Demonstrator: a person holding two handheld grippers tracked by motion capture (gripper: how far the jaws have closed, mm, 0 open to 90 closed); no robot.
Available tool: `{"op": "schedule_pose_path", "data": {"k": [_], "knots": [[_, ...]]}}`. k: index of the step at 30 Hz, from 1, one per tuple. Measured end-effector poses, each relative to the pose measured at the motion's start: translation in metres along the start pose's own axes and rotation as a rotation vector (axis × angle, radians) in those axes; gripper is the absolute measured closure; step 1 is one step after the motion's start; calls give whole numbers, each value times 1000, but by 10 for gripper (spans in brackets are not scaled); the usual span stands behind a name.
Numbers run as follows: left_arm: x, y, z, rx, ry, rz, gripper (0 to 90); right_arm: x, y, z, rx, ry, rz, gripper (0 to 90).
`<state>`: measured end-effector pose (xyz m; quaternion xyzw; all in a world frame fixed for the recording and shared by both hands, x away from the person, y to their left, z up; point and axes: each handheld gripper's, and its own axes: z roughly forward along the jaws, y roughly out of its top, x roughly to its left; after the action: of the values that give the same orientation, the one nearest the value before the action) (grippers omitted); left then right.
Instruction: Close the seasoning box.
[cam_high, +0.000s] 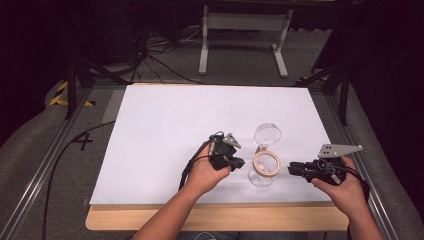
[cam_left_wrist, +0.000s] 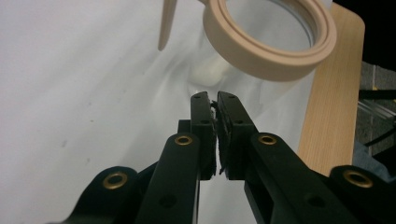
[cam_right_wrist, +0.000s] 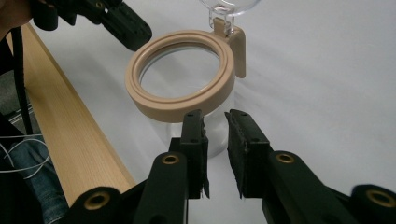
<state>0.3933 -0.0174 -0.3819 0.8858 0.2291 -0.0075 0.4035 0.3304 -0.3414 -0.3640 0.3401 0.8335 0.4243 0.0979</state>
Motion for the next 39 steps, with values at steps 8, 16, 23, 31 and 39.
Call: {"op": "schedule_pose_path", "data": {"k": [8,16,23,31,39], "knots": [[16,19,-16,-47,1,-28,854,7,6,-2,7,37,-38,875],[24,39,-21,-56,35,-13,854,15,13,4,-22,80,-43,889],[28,54,-20,-94,6,-34,848,16,22,9,-52,105,-45,896],[35,74,-15,-119,13,-33,844,14,31,14,-63,111,-56,900],[41,84,-6,-109,-2,-39,858,11,40,21,-69,128,-66,899]]}}
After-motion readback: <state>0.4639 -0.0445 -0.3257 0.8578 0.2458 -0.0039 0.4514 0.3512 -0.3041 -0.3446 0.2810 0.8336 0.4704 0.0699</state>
